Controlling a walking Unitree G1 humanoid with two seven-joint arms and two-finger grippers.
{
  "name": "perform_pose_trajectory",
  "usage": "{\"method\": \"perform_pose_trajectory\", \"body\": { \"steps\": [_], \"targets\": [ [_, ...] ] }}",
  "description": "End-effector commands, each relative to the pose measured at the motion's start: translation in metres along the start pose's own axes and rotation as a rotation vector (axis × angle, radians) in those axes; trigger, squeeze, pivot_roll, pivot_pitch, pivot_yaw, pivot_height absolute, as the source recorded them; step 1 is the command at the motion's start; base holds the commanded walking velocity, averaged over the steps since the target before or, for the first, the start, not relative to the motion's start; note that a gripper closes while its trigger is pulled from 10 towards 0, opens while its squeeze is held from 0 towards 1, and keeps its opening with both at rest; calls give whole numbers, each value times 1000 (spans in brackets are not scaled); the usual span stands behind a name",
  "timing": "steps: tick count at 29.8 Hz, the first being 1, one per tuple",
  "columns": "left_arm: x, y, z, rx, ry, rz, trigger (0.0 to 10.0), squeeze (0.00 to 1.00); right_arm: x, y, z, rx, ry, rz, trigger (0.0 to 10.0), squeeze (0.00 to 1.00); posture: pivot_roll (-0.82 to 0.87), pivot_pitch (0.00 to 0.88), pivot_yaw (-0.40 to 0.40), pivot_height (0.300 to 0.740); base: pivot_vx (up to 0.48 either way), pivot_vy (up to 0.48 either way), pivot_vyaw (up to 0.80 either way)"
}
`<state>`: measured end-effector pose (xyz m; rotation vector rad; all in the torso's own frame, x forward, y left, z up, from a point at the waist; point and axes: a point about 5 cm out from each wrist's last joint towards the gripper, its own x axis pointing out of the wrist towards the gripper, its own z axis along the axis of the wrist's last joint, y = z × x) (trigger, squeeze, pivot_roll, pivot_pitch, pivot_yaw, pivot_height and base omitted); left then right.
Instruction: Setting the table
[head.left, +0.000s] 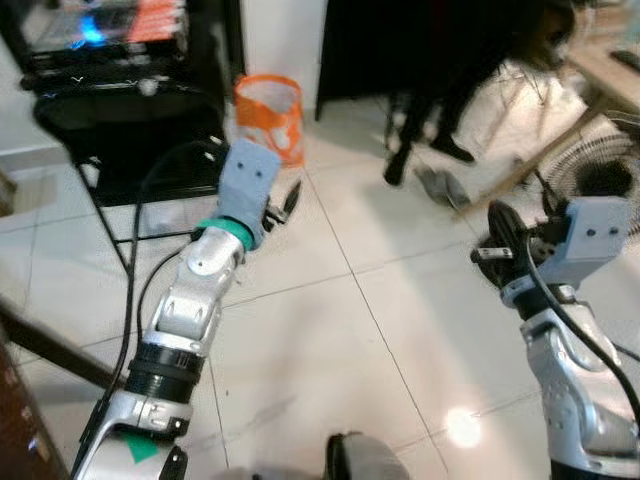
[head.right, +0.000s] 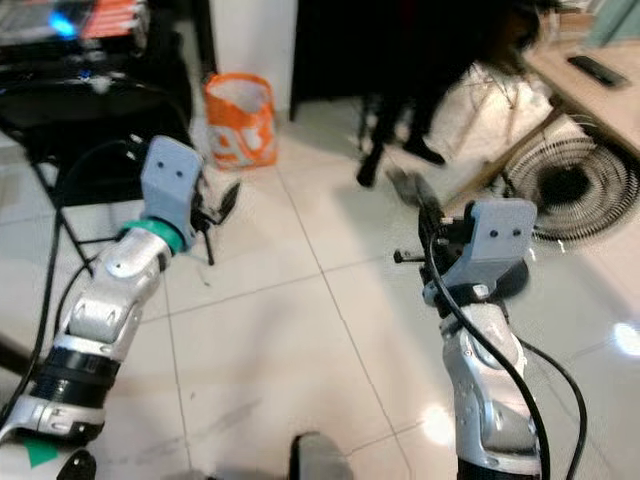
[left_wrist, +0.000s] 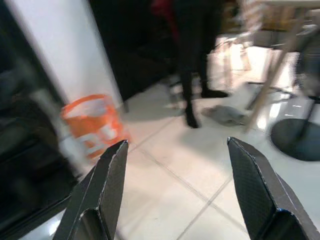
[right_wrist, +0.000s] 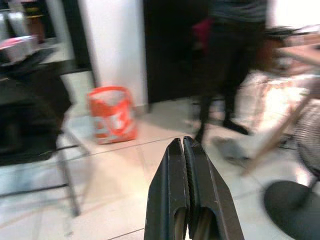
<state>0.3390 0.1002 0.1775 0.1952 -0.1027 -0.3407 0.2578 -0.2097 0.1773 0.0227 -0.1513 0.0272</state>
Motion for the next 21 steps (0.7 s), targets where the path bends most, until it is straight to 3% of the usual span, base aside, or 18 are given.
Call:
{"method": "perform_pose_trajectory", "body": {
  "steps": [1, 7, 13, 17, 21],
  "targets": [
    [-1, -1, -4, 3, 12, -4, 10000, 0, 0, 0, 0, -1, 3, 1, 10000, 0, -32, 0, 40, 740, 0, 0, -800],
    [-1, -1, -4, 3, 14, -4, 10000, 0, 0, 0, 0, -1, 4, 1, 10000, 0, -33, 0, 39, 740, 0, 0, -800],
    [-1, -2, -4, 2, 15, -4, 10000, 0, 0, 0, 0, 0, 4, 1, 10000, 0, -33, 0, 40, 740, 0, 0, 0],
    [0, -2, -5, 2, 16, -3, 10000, 0, 1, 0, 0, -1, 3, 1, 10000, 0, -32, 0, 39, 740, 0, 0, -800],
    [0, -2, -4, -2, 17, -2, 10000, 0, 1, 0, 0, 0, 2, 1, 10000, 0, -32, 0, 39, 740, 0, 0, 0]
  ]
}}
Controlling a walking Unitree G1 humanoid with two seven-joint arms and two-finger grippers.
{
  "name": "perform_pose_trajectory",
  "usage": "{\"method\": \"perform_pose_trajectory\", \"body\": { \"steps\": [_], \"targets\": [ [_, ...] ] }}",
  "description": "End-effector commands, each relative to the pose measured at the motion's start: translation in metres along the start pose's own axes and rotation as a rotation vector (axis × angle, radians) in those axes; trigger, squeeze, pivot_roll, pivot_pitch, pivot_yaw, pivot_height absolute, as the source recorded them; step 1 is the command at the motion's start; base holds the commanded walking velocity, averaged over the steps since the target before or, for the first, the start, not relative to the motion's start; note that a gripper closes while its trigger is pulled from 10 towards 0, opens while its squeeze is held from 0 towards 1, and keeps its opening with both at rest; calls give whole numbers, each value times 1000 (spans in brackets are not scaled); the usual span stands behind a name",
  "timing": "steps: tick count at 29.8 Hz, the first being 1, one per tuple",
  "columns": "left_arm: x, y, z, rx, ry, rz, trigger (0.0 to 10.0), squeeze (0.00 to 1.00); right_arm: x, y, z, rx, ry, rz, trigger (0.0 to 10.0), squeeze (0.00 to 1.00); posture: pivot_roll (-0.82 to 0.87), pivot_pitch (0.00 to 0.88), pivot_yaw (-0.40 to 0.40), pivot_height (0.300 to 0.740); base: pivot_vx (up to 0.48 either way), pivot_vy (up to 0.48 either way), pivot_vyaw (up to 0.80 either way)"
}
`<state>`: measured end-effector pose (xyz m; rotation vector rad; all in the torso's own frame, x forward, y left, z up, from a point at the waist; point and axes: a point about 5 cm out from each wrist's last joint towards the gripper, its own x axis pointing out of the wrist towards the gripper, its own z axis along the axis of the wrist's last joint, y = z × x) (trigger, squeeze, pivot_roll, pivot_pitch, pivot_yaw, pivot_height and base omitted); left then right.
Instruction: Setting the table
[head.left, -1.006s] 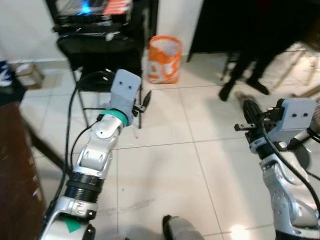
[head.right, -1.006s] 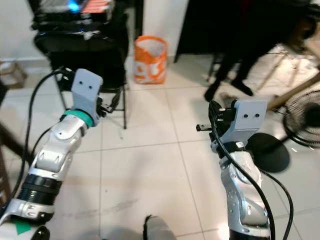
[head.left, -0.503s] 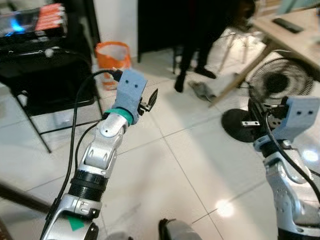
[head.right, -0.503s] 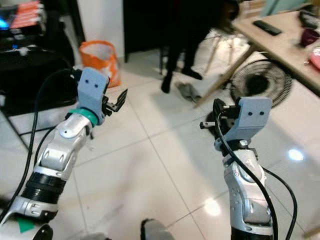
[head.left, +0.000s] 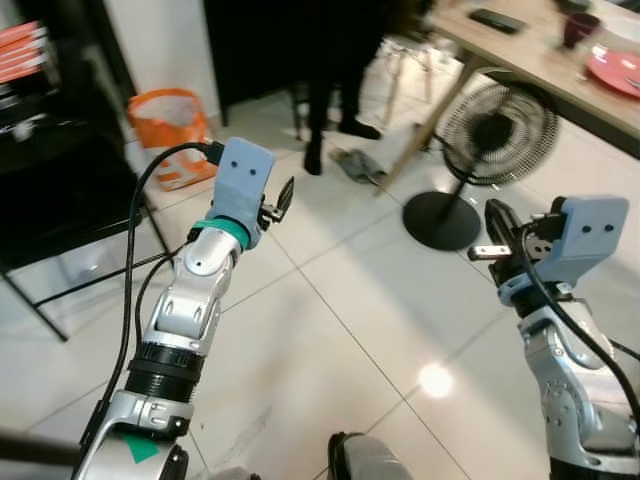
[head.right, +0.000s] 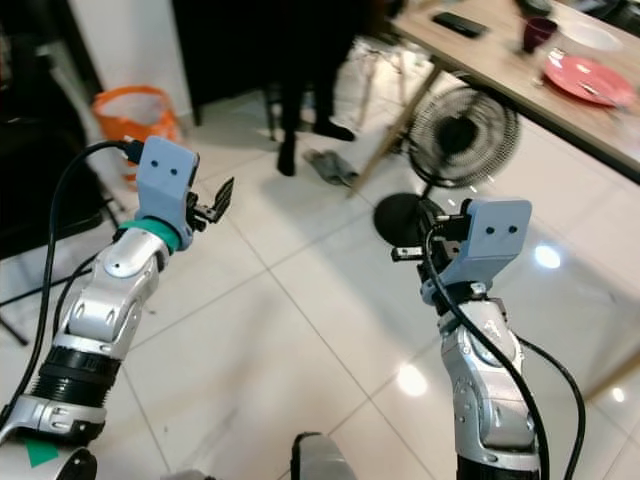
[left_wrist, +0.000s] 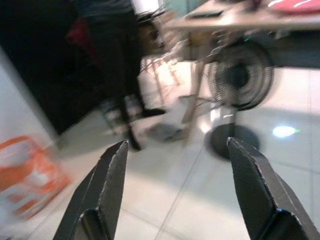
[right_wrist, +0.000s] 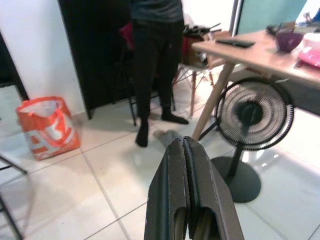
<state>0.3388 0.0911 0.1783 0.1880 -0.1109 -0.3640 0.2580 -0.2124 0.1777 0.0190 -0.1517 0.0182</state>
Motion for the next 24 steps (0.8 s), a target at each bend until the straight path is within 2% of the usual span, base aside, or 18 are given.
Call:
{"method": "perform_pose_trajectory", "body": {
  "steps": [1, 3, 9, 14, 24],
  "targets": [
    [-3, 6, -7, 0, 30, 20, 10000, 0, 1, 3, -1, 4, 3, 10, 10000, 0, -32, 0, 40, 740, 0, 0, 0],
    [-3, 6, -7, -4, 31, 20, 10000, 0, 1, 3, 0, 5, 2, 9, 10000, 0, -32, 0, 40, 740, 0, 0, -800],
    [-3, 6, -6, -13, 26, 19, 10000, 0, 1, 3, 0, 5, 2, 9, 10000, 0, -32, 0, 40, 740, 0, 0, 0],
    [-3, 4, -5, -18, 19, 13, 10000, 0, 0, 3, -1, 6, 3, 8, 10000, 0, -33, 0, 40, 740, 0, 0, -800],
    [-3, 4, -5, -16, 19, 15, 10000, 0, 0, 2, -2, -6, 7, 2, 10000, 0, -31, 0, 40, 740, 0, 0, 0]
  ]
}}
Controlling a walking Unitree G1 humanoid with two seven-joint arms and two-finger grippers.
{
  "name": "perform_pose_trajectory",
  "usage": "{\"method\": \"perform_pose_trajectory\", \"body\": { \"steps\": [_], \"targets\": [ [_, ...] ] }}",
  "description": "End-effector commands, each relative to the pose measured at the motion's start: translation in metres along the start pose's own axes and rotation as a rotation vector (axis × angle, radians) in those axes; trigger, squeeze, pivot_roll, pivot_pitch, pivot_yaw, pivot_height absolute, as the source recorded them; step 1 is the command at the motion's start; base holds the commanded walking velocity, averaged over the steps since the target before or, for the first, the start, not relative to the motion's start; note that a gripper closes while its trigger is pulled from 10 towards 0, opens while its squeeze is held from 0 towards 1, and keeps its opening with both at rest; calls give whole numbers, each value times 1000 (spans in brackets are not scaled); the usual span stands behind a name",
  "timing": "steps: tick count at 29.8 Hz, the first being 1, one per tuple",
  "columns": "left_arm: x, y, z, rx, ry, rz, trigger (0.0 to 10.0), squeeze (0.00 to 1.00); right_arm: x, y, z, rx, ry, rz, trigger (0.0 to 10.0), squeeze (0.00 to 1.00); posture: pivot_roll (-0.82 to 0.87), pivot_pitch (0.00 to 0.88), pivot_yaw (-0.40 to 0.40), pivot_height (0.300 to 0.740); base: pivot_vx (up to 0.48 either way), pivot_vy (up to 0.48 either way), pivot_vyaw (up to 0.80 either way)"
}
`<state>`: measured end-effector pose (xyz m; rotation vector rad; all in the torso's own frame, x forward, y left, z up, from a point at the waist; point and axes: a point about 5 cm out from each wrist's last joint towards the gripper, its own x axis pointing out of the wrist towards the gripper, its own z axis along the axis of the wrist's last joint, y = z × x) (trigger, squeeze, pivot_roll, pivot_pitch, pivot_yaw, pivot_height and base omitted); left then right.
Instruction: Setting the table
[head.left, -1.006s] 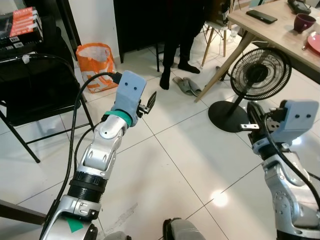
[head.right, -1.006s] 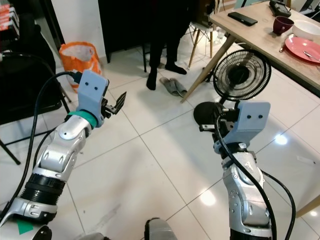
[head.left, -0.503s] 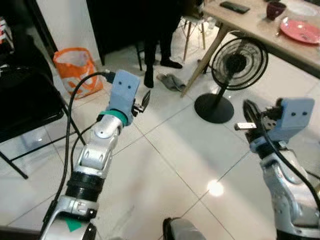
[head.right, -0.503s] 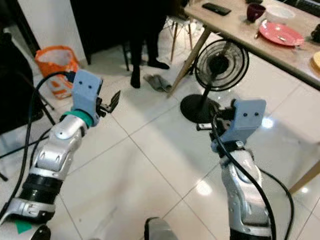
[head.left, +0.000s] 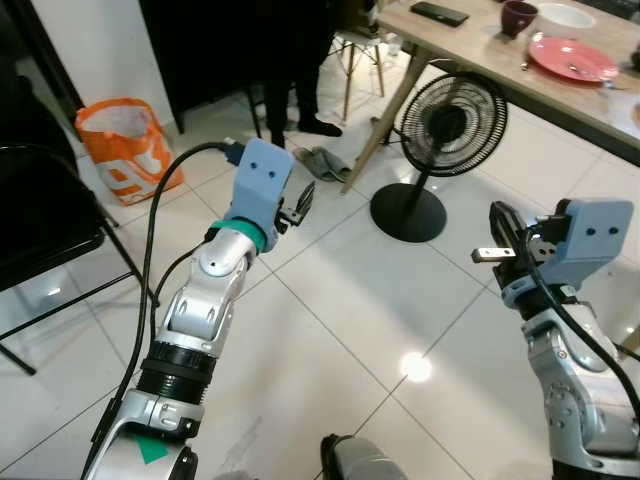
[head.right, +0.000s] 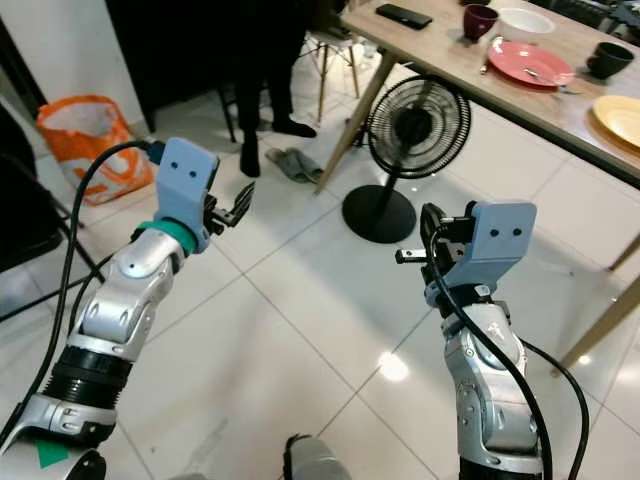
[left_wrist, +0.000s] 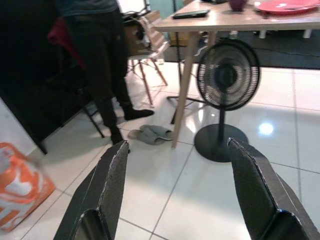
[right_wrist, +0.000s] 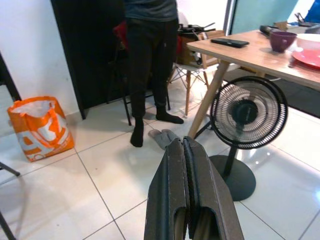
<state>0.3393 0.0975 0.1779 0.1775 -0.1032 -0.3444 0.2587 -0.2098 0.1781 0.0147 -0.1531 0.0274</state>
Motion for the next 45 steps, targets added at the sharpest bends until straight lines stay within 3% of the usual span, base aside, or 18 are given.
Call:
{"method": "perform_pose_trajectory", "body": {
  "steps": [1, 45],
  "targets": [
    [-1, -1, -3, -5, 11, -5, 10000, 0, -1, -1, -2, -2, 9, -7, 10000, 0, -30, 0, 40, 740, 0, 0, 0],
    [0, -3, -2, 2, 9, -5, 10000, 0, 0, 0, -3, 11, 13, -6, 10000, 0, -30, 0, 41, 740, 0, 0, -764]
  ]
}}
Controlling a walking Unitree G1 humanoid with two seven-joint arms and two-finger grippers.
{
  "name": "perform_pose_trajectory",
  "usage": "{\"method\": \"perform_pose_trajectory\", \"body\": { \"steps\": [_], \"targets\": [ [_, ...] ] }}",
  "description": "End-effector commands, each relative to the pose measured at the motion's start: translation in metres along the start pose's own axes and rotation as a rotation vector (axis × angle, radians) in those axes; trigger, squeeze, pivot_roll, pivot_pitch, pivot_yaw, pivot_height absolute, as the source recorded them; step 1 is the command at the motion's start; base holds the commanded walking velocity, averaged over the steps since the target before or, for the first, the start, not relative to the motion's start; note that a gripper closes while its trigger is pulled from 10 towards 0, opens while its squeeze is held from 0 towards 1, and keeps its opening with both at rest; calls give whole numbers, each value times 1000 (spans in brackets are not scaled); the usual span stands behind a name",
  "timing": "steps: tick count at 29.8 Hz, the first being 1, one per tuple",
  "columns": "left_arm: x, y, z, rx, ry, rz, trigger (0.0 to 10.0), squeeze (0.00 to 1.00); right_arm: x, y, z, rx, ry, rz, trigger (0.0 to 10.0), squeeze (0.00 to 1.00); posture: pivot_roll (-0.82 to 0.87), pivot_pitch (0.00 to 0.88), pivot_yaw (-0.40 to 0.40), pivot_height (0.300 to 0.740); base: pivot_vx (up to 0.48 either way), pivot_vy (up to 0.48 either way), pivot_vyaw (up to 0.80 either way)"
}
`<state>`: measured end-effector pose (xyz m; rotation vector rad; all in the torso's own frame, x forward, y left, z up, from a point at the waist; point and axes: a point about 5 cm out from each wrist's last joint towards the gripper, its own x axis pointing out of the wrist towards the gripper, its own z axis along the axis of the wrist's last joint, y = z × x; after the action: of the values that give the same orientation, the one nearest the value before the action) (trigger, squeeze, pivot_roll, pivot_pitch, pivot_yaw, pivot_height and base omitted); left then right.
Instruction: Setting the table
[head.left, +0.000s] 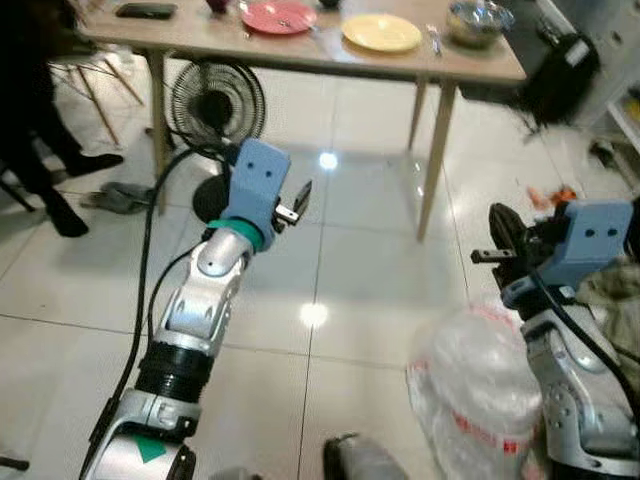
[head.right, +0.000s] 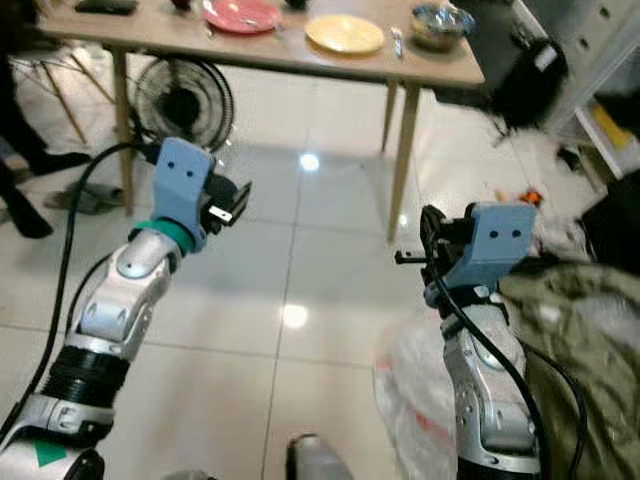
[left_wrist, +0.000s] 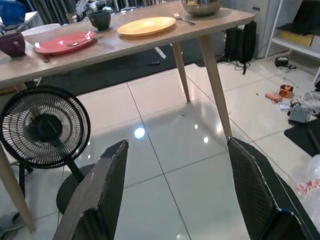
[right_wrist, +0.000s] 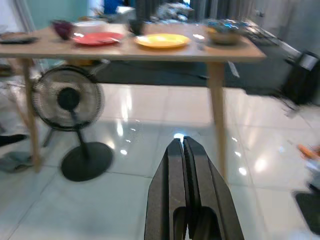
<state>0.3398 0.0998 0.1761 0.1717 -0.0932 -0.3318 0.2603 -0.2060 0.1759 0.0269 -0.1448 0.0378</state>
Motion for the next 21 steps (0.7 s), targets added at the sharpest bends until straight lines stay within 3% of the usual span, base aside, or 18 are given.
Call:
{"method": "perform_pose_trajectory", "body": {
  "steps": [1, 5, 14, 21],
  "targets": [
    [0, -5, 0, 9, 0, -17, 10000, 0, -2, -3, 0, -2, 5, -16, 10000, 0, -30, 0, 41, 740, 0, 0, -800],
    [1, -3, -1, 30, 8, 10, 10000, 0, -1, -1, 0, -3, -5, -7, 10000, 0, -30, 0, 41, 740, 154, 0, 0],
    [2, -1, -2, 34, 18, 36, 10000, 0, 1, 20, 0, 42, -14, 109, 10000, 0, -25, 5, 41, 740, 395, 0, 0],
    [2, -1, -2, 36, 21, 43, 10000, 0, 4, 26, -1, 47, -10, 124, 10000, 0, -16, 8, 34, 740, 396, 0, 0]
  ]
}}
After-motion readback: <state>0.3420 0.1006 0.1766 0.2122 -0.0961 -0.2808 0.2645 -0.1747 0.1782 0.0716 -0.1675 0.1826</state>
